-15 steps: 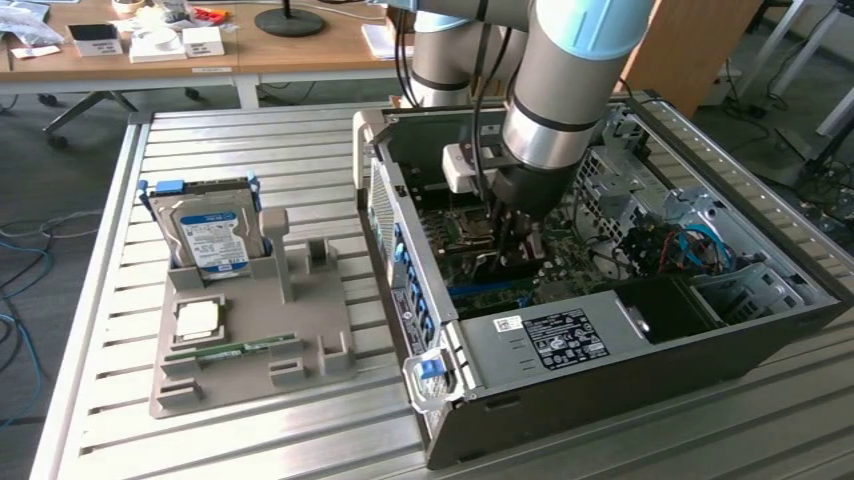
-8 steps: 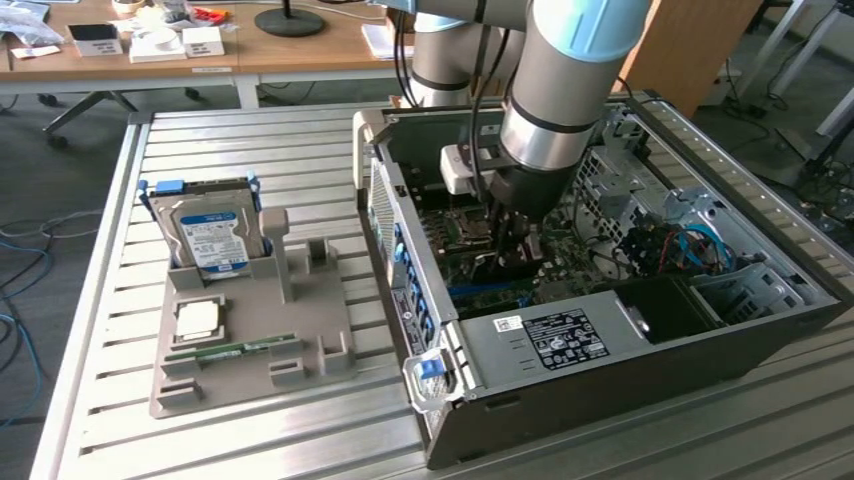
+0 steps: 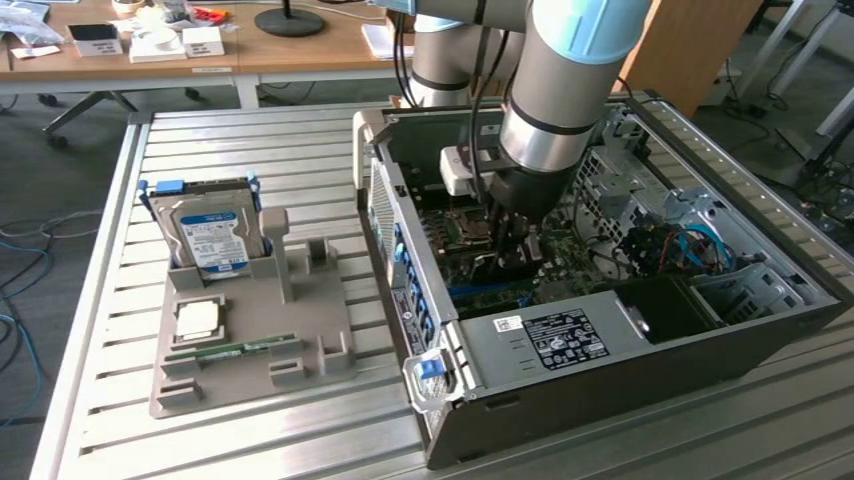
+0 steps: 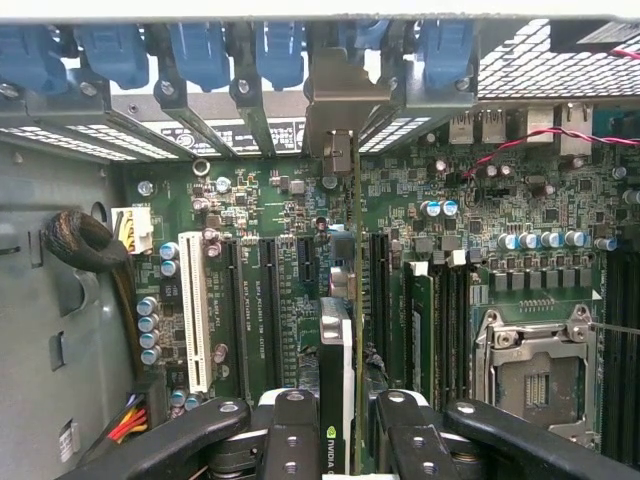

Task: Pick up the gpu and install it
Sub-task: 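Insert the gpu into the slot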

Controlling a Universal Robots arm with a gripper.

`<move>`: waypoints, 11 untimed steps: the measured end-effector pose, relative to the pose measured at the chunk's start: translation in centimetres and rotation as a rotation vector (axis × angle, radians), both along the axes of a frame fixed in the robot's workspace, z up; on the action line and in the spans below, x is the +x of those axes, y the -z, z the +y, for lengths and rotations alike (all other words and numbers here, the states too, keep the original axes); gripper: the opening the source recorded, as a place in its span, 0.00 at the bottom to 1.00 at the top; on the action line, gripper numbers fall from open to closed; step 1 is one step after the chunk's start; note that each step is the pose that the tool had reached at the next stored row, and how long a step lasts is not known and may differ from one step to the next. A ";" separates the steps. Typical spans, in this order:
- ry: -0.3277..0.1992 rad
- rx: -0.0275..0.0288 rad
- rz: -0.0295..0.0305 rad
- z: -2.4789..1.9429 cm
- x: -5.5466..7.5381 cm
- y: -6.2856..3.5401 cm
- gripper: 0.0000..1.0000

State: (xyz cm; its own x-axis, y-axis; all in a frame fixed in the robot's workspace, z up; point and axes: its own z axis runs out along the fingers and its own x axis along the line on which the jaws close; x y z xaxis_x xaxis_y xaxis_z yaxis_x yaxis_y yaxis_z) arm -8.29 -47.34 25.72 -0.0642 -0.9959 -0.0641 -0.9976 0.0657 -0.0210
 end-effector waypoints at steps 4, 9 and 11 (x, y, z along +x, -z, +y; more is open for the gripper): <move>0.000 0.0003 0.0034 0.01 0.1 0.02 0.27; 0.000 -0.0006 0.0064 0.00 0.2 0.00 0.27; 0.000 -0.0007 0.0064 0.00 0.2 0.01 0.27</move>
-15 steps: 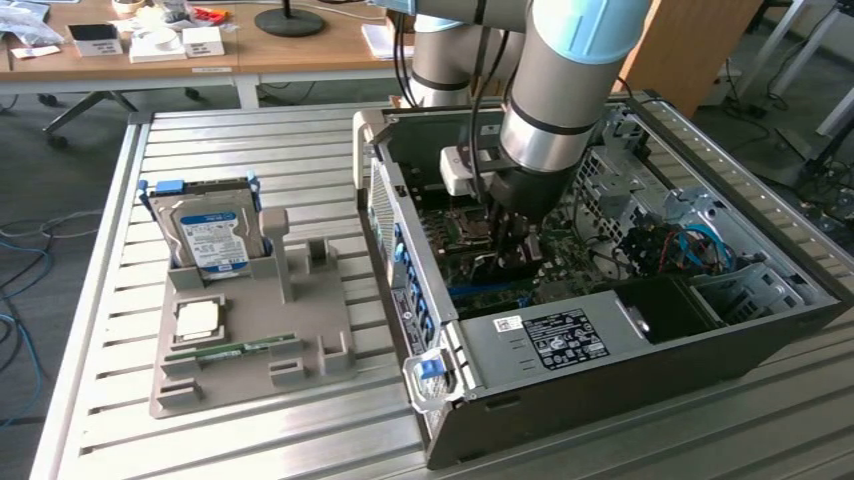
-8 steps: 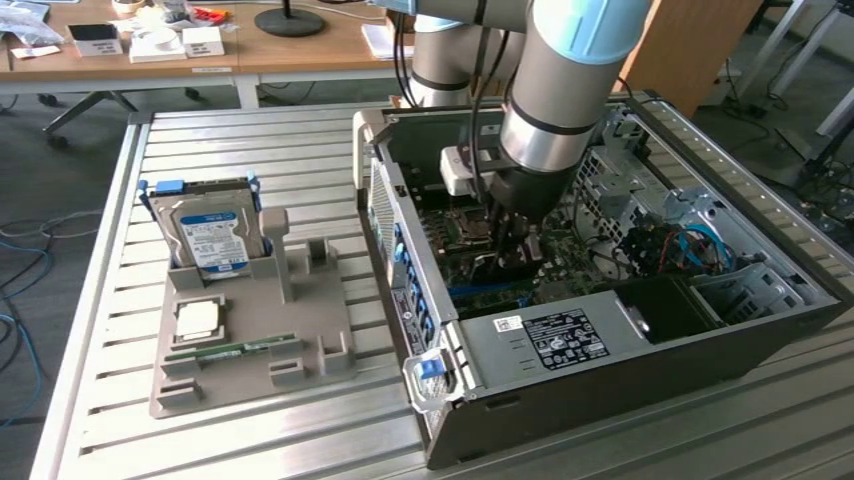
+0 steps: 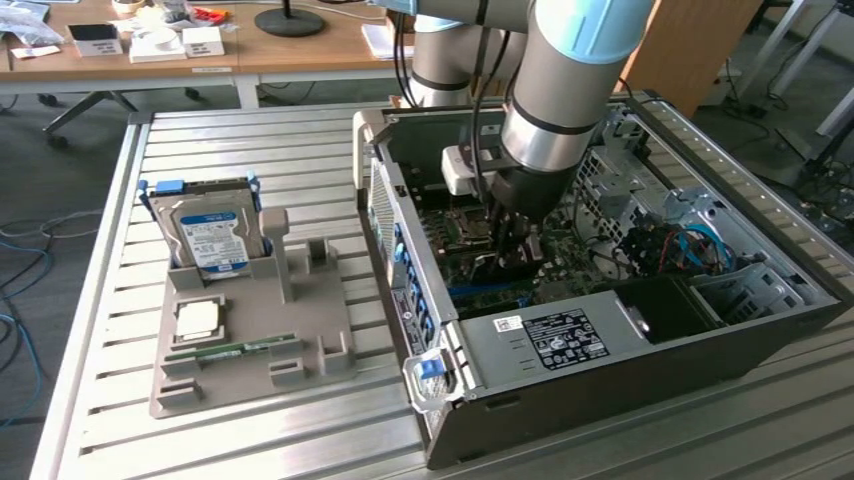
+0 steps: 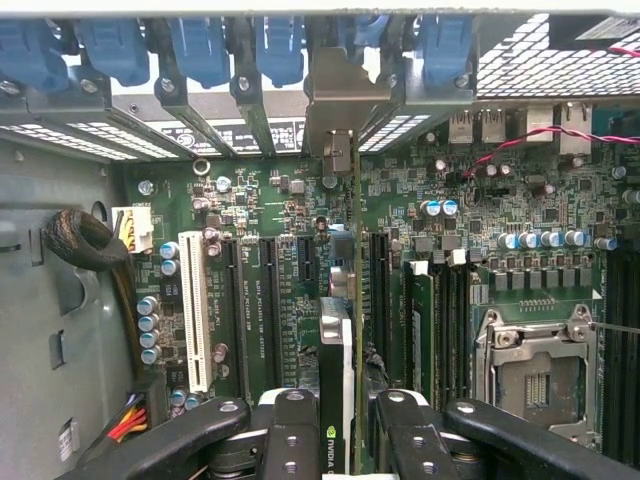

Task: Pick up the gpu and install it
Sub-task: 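Insert the gpu into the slot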

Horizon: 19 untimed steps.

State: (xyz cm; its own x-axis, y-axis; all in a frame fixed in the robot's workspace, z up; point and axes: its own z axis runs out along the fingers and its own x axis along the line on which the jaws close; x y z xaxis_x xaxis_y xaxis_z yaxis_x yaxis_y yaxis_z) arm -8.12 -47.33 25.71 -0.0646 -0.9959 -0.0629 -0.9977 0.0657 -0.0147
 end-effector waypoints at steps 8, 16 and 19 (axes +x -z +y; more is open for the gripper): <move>0.000 -0.0159 0.0008 0.17 0.0 0.00 0.27; 0.000 -0.0194 0.0008 0.22 0.0 0.02 0.27; 0.000 -0.0193 0.0008 0.26 -0.1 0.03 0.27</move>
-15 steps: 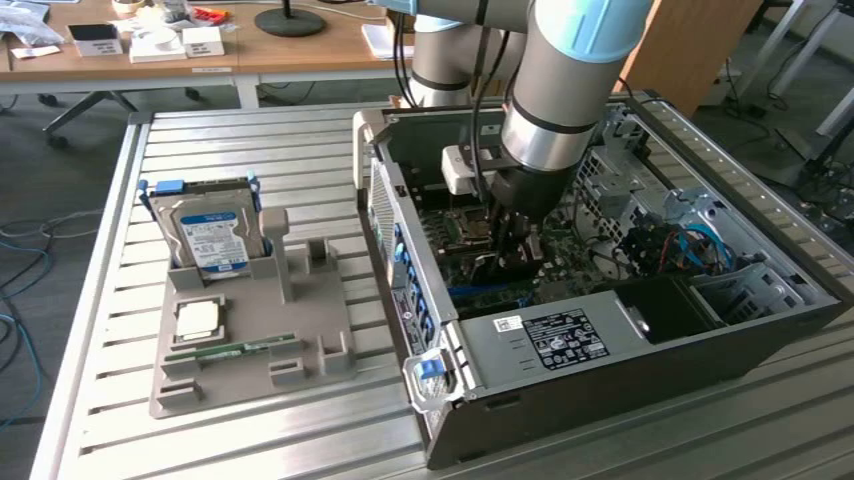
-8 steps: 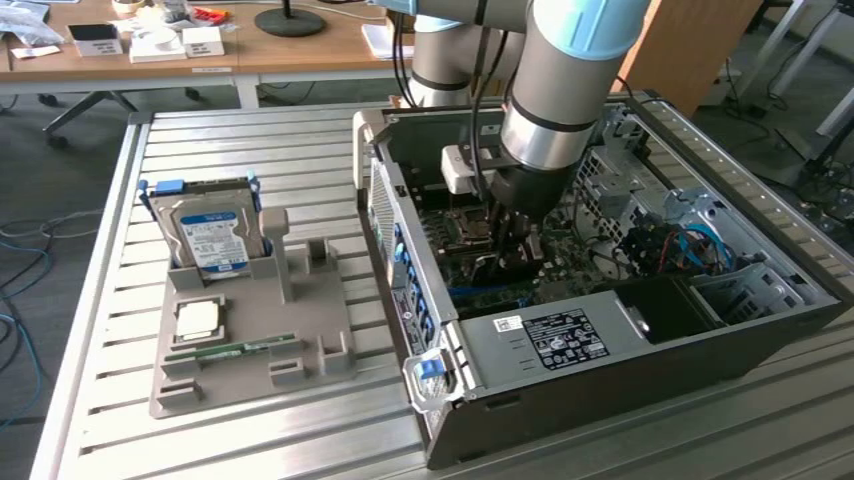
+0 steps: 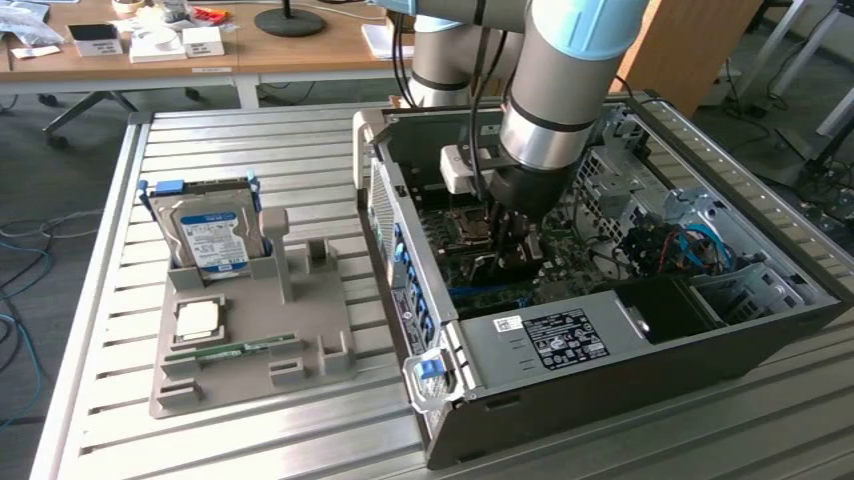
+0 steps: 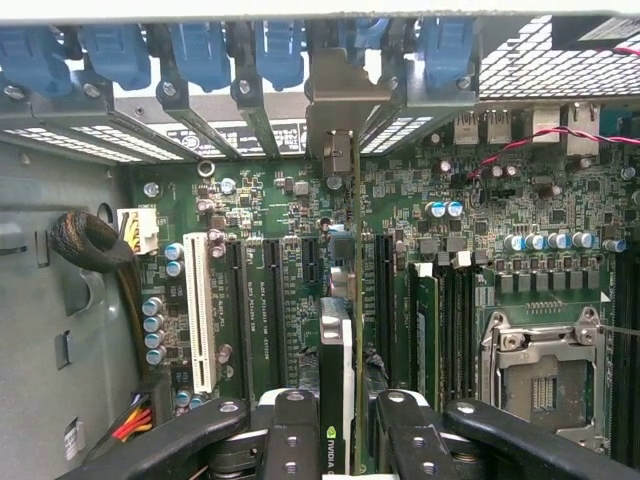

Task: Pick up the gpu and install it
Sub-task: 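Insert the gpu into the slot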

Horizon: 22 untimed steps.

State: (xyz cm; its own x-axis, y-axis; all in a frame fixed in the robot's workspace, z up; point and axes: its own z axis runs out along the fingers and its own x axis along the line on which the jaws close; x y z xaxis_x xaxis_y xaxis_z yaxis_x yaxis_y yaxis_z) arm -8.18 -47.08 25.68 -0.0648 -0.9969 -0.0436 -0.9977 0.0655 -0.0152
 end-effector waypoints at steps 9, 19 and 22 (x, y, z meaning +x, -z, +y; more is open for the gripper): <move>0.000 0.0007 -0.0001 0.14 0.0 0.08 0.27; 0.000 0.0079 -0.0002 0.16 -0.1 0.22 0.27; 0.000 0.0085 -0.0001 0.16 0.0 0.27 0.27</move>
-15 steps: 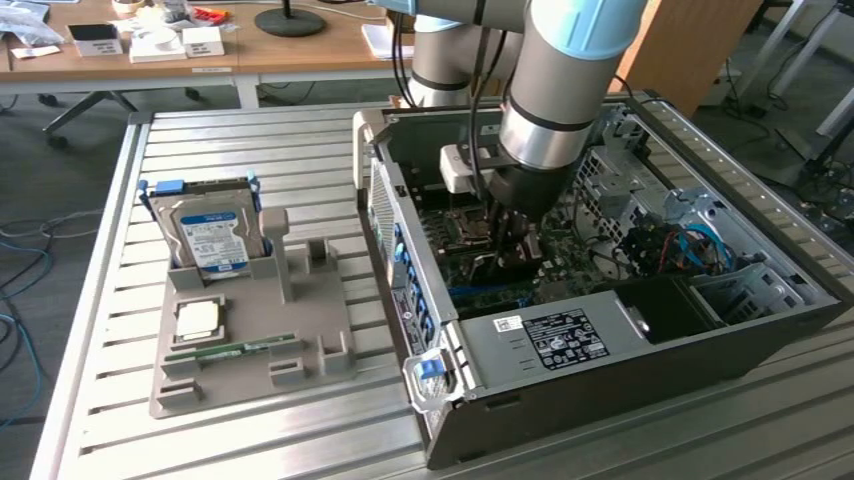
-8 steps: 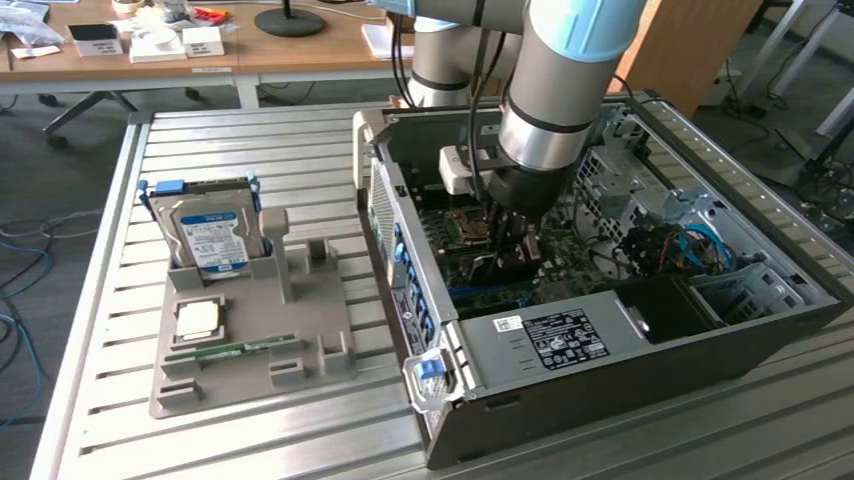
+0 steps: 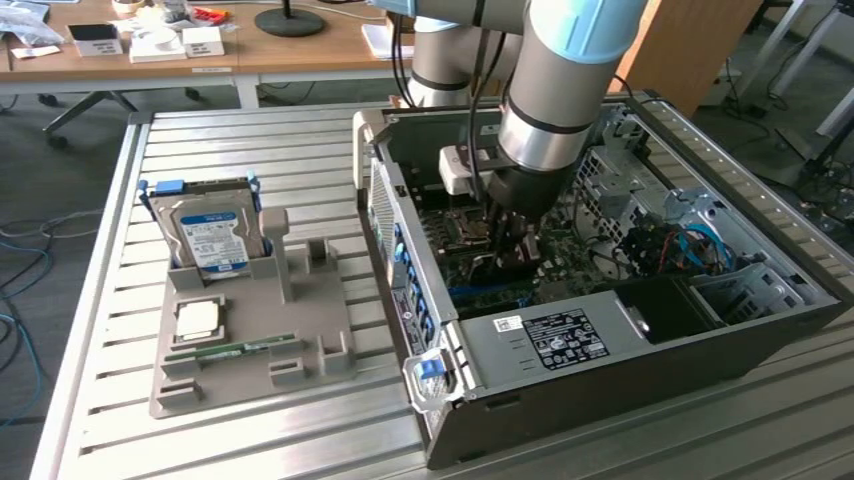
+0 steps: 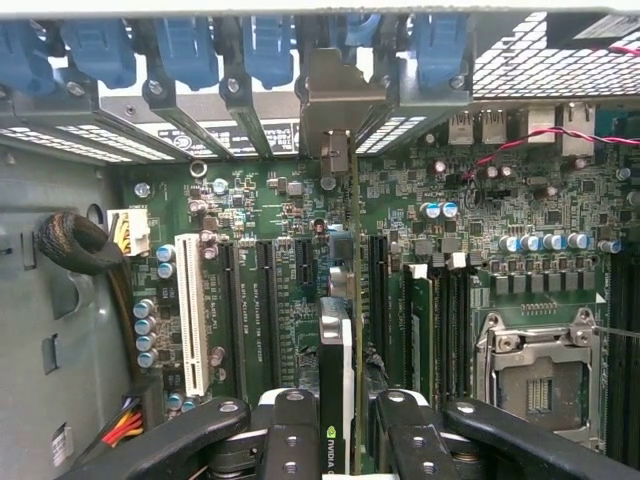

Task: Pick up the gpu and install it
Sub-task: 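Insert the gpu into the slot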

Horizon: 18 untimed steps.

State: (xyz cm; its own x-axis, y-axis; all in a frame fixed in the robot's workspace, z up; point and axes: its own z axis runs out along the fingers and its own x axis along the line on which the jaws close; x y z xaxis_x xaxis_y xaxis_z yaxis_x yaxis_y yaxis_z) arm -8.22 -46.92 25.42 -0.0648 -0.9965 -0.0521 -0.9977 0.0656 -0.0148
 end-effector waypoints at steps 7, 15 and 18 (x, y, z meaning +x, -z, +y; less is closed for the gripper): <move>0.000 -0.0004 0.0002 0.00 0.0 0.19 0.27; 0.000 -0.0004 0.0001 0.00 0.0 0.35 0.27; 0.000 -0.0002 0.0001 0.00 0.0 0.36 0.27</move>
